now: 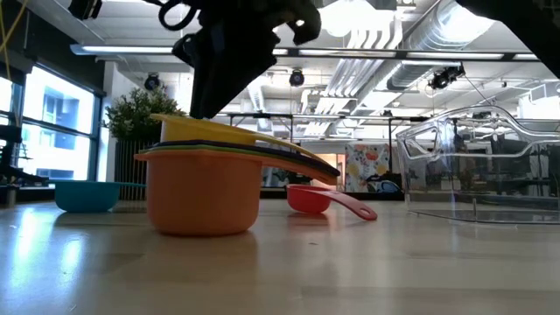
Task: Nest measuring cups in basket
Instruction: Stack the yellow measuring cup on top of the purple measuring cup, then stack the light blue measuring cup on top of the yellow measuring cup
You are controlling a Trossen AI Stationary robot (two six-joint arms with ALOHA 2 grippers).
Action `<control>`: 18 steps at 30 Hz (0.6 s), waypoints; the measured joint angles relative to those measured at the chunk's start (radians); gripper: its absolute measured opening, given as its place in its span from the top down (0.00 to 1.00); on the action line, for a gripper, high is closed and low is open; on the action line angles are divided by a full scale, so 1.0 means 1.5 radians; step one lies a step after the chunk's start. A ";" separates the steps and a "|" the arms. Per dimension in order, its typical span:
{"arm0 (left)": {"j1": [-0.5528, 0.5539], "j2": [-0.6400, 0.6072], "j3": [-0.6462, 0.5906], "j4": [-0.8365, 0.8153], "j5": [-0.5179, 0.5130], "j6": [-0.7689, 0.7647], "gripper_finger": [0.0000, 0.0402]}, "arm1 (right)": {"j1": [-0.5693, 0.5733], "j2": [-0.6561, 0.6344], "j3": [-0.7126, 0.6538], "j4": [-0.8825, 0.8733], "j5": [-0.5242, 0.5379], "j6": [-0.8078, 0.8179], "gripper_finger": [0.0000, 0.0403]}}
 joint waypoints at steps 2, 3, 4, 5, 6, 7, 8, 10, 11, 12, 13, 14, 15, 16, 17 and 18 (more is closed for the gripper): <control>0.000 0.000 0.000 0.000 0.000 0.000 0.71 | 0.000 0.005 0.000 -0.005 0.008 0.000 0.80; 0.000 0.000 0.000 0.000 0.000 0.000 0.71 | 0.000 0.008 0.000 -0.003 0.008 0.000 0.80; 0.000 0.000 0.000 0.000 0.000 0.000 0.71 | 0.000 0.009 0.000 -0.002 0.009 0.000 0.80; 0.000 0.000 0.000 0.000 0.000 0.000 0.71 | 0.000 0.010 0.000 -0.005 0.011 0.000 0.80; 0.000 0.000 0.000 0.000 0.000 0.000 0.71 | 0.000 0.010 0.000 -0.007 0.011 0.001 0.80; 0.000 0.000 0.000 0.001 0.000 0.000 0.71 | 0.000 0.010 0.000 -0.006 0.012 0.002 0.80; 0.000 0.000 0.000 0.001 0.000 0.000 0.71 | 0.000 0.010 0.000 -0.006 0.012 0.002 0.80; 0.000 0.000 0.000 0.001 0.000 0.000 0.71 | 0.000 0.010 0.000 -0.006 0.012 0.002 0.81; 0.000 0.000 0.000 0.000 0.000 0.000 0.71 | 0.000 0.010 0.000 -0.006 0.012 0.002 0.81; 0.000 0.000 0.000 0.001 0.000 0.000 0.71 | 0.000 0.010 0.000 -0.006 0.013 0.003 0.81; 0.000 0.000 0.000 0.001 0.000 0.000 0.71 | 0.000 0.009 0.000 -0.006 0.013 0.008 0.82; 0.000 0.000 0.000 0.000 0.000 0.000 0.71 | 0.000 0.008 0.000 -0.008 0.014 0.016 0.82; 0.000 0.000 0.000 0.000 0.000 0.000 0.71 | 0.000 0.006 0.001 -0.015 0.020 0.024 0.82; 0.000 0.000 0.000 0.000 0.000 0.003 0.71 | 0.000 0.005 0.004 -0.026 0.031 0.033 0.82; 0.000 0.000 0.000 0.000 0.001 0.011 0.71 | 0.000 0.005 0.011 -0.033 0.042 0.041 0.82; 0.000 0.000 0.000 0.000 0.005 0.023 0.71 | 0.000 0.004 0.020 -0.044 0.054 0.047 0.82</control>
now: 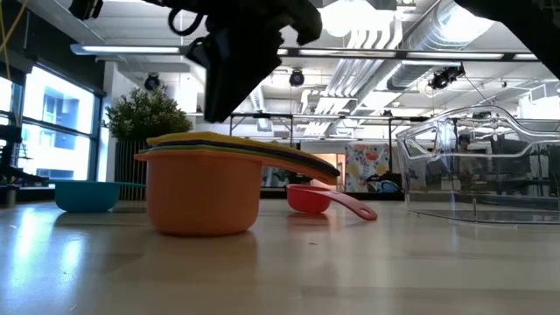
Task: Nest measuring cups in basket
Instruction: Stack the light blue measuring cup on top of the yellow measuring cup
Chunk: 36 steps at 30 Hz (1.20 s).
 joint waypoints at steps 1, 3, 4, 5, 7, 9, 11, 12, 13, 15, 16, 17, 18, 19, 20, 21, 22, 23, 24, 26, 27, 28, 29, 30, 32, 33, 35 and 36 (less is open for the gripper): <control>0.000 0.000 0.000 0.000 0.003 0.012 0.71 | 0.000 -0.003 0.003 -0.013 0.012 0.013 0.82; 0.000 0.000 0.000 0.000 0.008 0.034 0.71 | 0.000 -0.017 -0.002 -0.022 0.030 0.049 0.82; 0.000 0.000 0.000 -0.001 0.012 0.044 0.71 | 0.000 -0.020 -0.001 -0.030 0.033 0.067 0.82; 0.000 0.000 0.000 -0.001 0.014 0.055 0.71 | 0.000 -0.023 0.003 -0.040 0.036 0.087 0.82; 0.000 0.000 0.000 -0.006 0.021 0.083 0.71 | 0.000 -0.033 -0.001 -0.047 0.041 0.129 0.82; 0.000 0.000 0.000 -0.016 0.028 0.106 0.71 | 0.000 -0.043 -0.001 -0.051 0.042 0.172 0.82; 0.000 0.000 0.000 -0.036 0.044 0.125 0.71 | 0.000 -0.055 -0.001 -0.060 0.049 0.217 0.82; 0.000 0.000 0.000 -0.050 0.055 0.131 0.71 | 0.000 -0.059 -0.001 -0.059 0.053 0.241 0.82; 0.000 0.000 0.000 -0.066 0.067 0.135 0.71 | 0.000 -0.066 -0.001 -0.061 0.063 0.267 0.82; 0.000 0.000 0.000 -0.102 0.093 0.135 0.71 | 0.000 -0.077 -0.001 -0.065 0.079 0.322 0.82; 0.000 0.000 0.000 -0.121 0.108 0.134 0.71 | 0.000 -0.084 -0.001 -0.068 0.088 0.351 0.82; 0.000 0.000 0.000 -0.139 0.122 0.134 0.71 | 0.000 -0.091 -0.001 -0.069 0.098 0.384 0.82; 0.000 0.000 0.000 -0.155 0.134 0.134 0.71 | 0.000 -0.098 -0.001 -0.069 0.105 0.415 0.82; 0.000 0.000 0.000 -0.168 0.146 0.134 0.71 | 0.000 -0.106 -0.001 -0.071 0.112 0.445 0.82; 0.000 0.000 0.000 -0.183 0.155 0.134 0.71 | 0.001 -0.114 -0.001 -0.071 0.118 0.475 0.82; 0.000 0.000 0.000 -0.195 0.162 0.134 0.71 | 0.002 -0.121 -0.001 -0.072 0.125 0.504 0.82; 0.000 0.000 0.000 -0.206 0.166 0.135 0.71 | 0.002 -0.129 -0.001 -0.072 0.133 0.533 0.82; 0.000 0.000 0.000 -0.219 0.171 0.135 0.71 | 0.002 -0.136 -0.001 -0.073 0.140 0.559 0.82; 0.000 0.000 0.000 -0.233 0.173 0.136 0.71 | 0.003 -0.141 -0.001 -0.074 0.148 0.587 0.82; 0.000 0.000 0.000 -0.264 0.174 0.136 0.71 | 0.006 -0.154 -0.001 -0.077 0.166 0.634 0.82; 0.000 0.000 0.000 -0.284 0.175 0.136 0.71 | 0.008 -0.161 -0.001 -0.077 0.174 0.653 0.82; 0.000 0.000 0.000 -0.305 0.175 0.136 0.71 | 0.010 -0.169 -0.001 -0.077 0.183 0.671 0.82; 0.000 0.000 0.000 -0.322 0.176 0.134 0.71 | 0.013 -0.175 -0.001 -0.076 0.190 0.687 0.82; 0.000 0.000 0.000 -0.339 0.177 0.132 0.71 | 0.015 -0.182 -0.001 -0.076 0.195 0.702 0.82; 0.000 0.000 0.000 -0.364 0.185 0.123 0.71 | 0.022 -0.195 -0.001 -0.075 0.213 0.732 0.82; 0.000 0.000 0.000 -0.374 0.193 0.120 0.71 | 0.026 -0.204 -0.001 -0.074 0.226 0.748 0.82; 0.004 0.000 -0.001 -0.387 0.208 0.119 0.71 | 0.033 -0.220 -0.001 -0.073 0.253 0.776 0.82; 0.008 0.000 -0.007 -0.384 0.217 0.118 0.71 | 0.036 -0.229 -0.001 -0.073 0.266 0.785 0.82</control>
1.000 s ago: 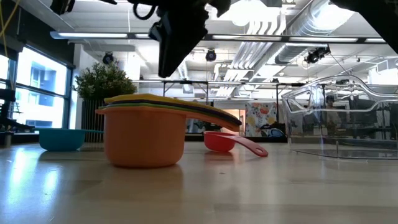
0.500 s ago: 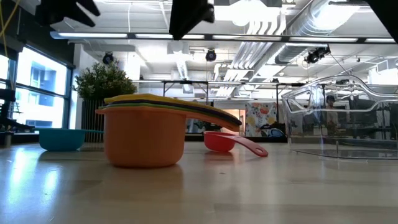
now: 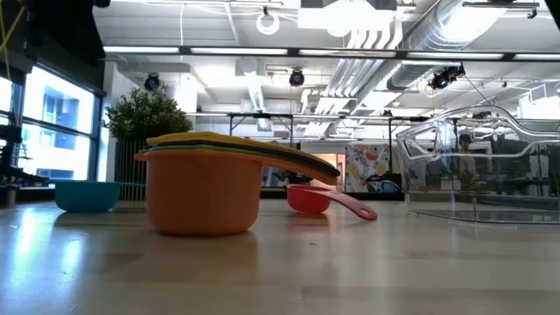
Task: Nest measuring cups in basket
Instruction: Stack the light blue measuring cup on top of the yellow measuring cup
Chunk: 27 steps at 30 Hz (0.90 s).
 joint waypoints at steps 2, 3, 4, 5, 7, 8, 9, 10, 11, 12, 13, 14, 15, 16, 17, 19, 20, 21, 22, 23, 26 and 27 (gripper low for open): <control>0.011 0.001 -0.018 0.002 0.016 0.000 0.71 | 0.006 -0.016 0.000 0.002 0.026 0.019 0.82; 0.018 0.001 -0.028 0.002 0.026 0.000 0.71 | 0.009 -0.023 0.000 0.004 0.038 0.027 0.82; 0.026 0.001 -0.039 0.004 0.039 0.000 0.71 | 0.010 -0.030 0.000 0.008 0.049 0.033 0.82; 0.034 0.001 -0.052 0.006 0.052 0.000 0.71 | 0.013 -0.036 0.000 0.009 0.058 0.037 0.82; 0.050 0.001 -0.080 0.015 0.074 0.000 0.71 | 0.014 -0.048 0.000 0.013 0.071 0.042 0.82; 0.057 0.002 -0.092 0.019 0.083 0.000 0.71 | 0.014 -0.054 0.000 0.014 0.072 0.042 0.82; 0.063 0.001 -0.104 0.026 0.090 0.000 0.71 | 0.015 -0.058 0.000 0.015 0.072 0.043 0.82; 0.069 0.001 -0.116 0.035 0.097 0.000 0.71 | 0.015 -0.061 0.000 0.016 0.072 0.042 0.82; 0.075 0.002 -0.127 0.043 0.103 0.000 0.71 | 0.015 -0.062 0.000 0.017 0.072 0.042 0.82; 0.081 0.002 -0.136 0.048 0.108 0.000 0.71 | 0.015 -0.063 0.000 0.017 0.073 0.042 0.82; 0.087 0.001 -0.145 0.060 0.114 0.000 0.71 | 0.015 -0.063 0.000 0.016 0.073 0.042 0.82; 0.093 0.001 -0.154 0.074 0.119 0.000 0.71 | 0.015 -0.063 0.000 0.016 0.072 0.040 0.82; 0.100 0.001 -0.165 0.088 0.122 0.000 0.71 | 0.015 -0.063 0.000 0.015 0.071 0.040 0.82; 0.106 0.001 -0.175 0.101 0.125 0.000 0.71 | 0.015 -0.063 0.000 0.015 0.070 0.036 0.82; 0.113 0.001 -0.182 0.113 0.128 0.000 0.71 | 0.015 -0.063 0.000 0.015 0.069 0.034 0.82; 0.128 0.001 -0.196 0.138 0.138 0.000 0.71 | 0.015 -0.063 -0.002 0.013 0.069 0.033 0.82; 0.137 0.001 -0.203 0.147 0.144 0.000 0.71 | 0.015 -0.063 -0.002 0.010 0.069 0.033 0.82; 0.145 0.001 -0.210 0.154 0.151 0.000 0.71 | 0.015 -0.063 -0.002 0.010 0.068 0.029 0.82; 0.153 0.001 -0.217 0.165 0.160 0.000 0.71 | 0.015 -0.063 -0.001 0.008 0.066 0.025 0.82; 0.161 0.001 -0.222 0.176 0.170 0.000 0.71 | 0.015 -0.063 -0.001 0.007 0.064 0.019 0.82; 0.184 0.003 -0.234 0.182 0.194 0.000 0.71 | 0.015 -0.063 -0.001 0.006 0.047 0.002 0.82; 0.190 0.006 -0.237 0.187 0.198 0.000 0.71 | 0.015 -0.063 -0.001 0.006 0.040 0.000 0.82</control>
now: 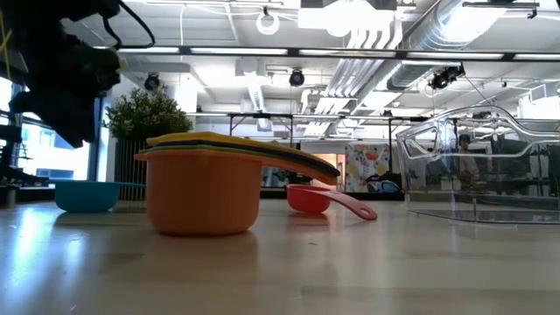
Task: Nest measuring cups in basket
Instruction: Stack the light blue measuring cup on top of the yellow measuring cup
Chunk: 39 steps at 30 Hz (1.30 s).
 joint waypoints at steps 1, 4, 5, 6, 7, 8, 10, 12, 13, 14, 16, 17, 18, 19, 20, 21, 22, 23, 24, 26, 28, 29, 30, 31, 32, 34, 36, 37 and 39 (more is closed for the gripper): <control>0.005 0.003 -0.004 0.008 0.007 0.000 0.71 | 0.000 0.000 0.000 0.000 -0.003 -0.001 0.82; 0.014 0.011 -0.011 0.037 0.025 0.002 0.71 | 0.000 0.000 0.000 -0.004 -0.004 -0.013 0.82; 0.016 0.018 -0.014 0.051 0.030 0.007 0.71 | 0.000 0.000 0.000 -0.006 -0.004 -0.018 0.82; 0.017 0.026 -0.017 0.065 0.036 0.015 0.71 | 0.000 0.000 0.000 -0.009 -0.004 -0.025 0.82; 0.017 0.033 -0.020 0.080 0.039 0.019 0.71 | 0.000 0.000 0.000 -0.011 -0.004 -0.027 0.82; 0.017 0.042 -0.021 0.095 0.041 0.022 0.71 | 0.000 0.000 0.000 -0.013 -0.004 -0.028 0.82; 0.017 0.063 -0.023 0.111 0.043 0.022 0.71 | 0.000 0.000 0.000 -0.017 -0.004 -0.030 0.82; 0.017 0.084 -0.023 0.116 0.043 0.022 0.71 | 0.000 0.000 0.000 -0.021 -0.004 -0.030 0.82; 0.017 0.094 -0.023 0.118 0.043 0.021 0.71 | 0.000 0.000 0.000 -0.023 -0.004 -0.030 0.82; 0.016 0.102 -0.023 0.118 0.044 0.019 0.71 | 0.000 0.000 0.000 -0.027 -0.005 -0.030 0.82; 0.016 0.120 -0.023 0.118 0.050 0.018 0.71 | 0.000 0.000 0.001 -0.034 -0.013 -0.030 0.82; 0.016 0.128 -0.023 0.118 0.055 0.018 0.71 | 0.000 0.000 0.001 -0.039 -0.017 -0.030 0.82; 0.016 0.135 -0.023 0.118 0.058 0.018 0.71 | 0.000 0.000 0.001 -0.043 -0.020 -0.030 0.82; 0.016 0.142 -0.023 0.118 0.058 0.018 0.71 | 0.000 0.000 0.001 -0.046 -0.022 -0.030 0.82; 0.016 0.149 -0.023 0.120 0.058 0.018 0.71 | 0.000 0.000 0.001 -0.048 -0.023 -0.030 0.82; 0.016 0.155 -0.023 0.122 0.058 0.018 0.71 | 0.000 0.000 0.001 -0.048 -0.023 -0.030 0.82; 0.016 0.161 -0.023 0.125 0.058 0.018 0.71 | 0.000 0.000 0.001 -0.049 -0.024 -0.030 0.82; 0.016 0.166 -0.023 0.134 0.058 0.018 0.71 | 0.000 0.000 0.001 -0.050 -0.023 -0.030 0.82; 0.016 0.173 -0.023 0.143 0.059 0.018 0.71 | 0.000 0.000 0.001 -0.050 -0.024 -0.030 0.82; 0.016 0.183 -0.023 0.155 0.064 0.018 0.71 | 0.000 0.000 0.001 -0.053 -0.024 -0.035 0.82; 0.016 0.195 -0.023 0.170 0.071 0.023 0.71 | 0.000 0.000 0.001 -0.053 -0.026 -0.042 0.82; 0.016 0.199 -0.023 0.176 0.075 0.028 0.71 | 0.000 0.000 0.001 -0.053 -0.028 -0.043 0.82; 0.016 0.205 -0.023 0.178 0.076 0.029 0.71 | 0.000 0.000 0.001 -0.054 -0.030 -0.044 0.82; 0.016 0.211 -0.023 0.179 0.076 0.028 0.71 | 0.000 0.000 0.001 -0.054 -0.031 -0.045 0.82; 0.016 0.218 -0.023 0.180 0.076 0.028 0.71 | 0.000 0.000 0.001 -0.054 -0.031 -0.045 0.82; 0.016 0.229 -0.023 0.179 0.076 0.029 0.71 | 0.000 0.000 0.001 -0.055 -0.032 -0.045 0.82; 0.016 0.236 -0.023 0.179 0.076 0.030 0.71 | 0.000 0.000 0.001 -0.055 -0.031 -0.045 0.82; 0.016 0.242 -0.023 0.181 0.076 0.030 0.71 | 0.000 0.000 0.001 -0.055 -0.031 -0.045 0.82; 0.016 0.248 -0.023 0.179 0.076 0.035 0.71 | 0.000 0.000 0.001 -0.055 -0.031 -0.045 0.82</control>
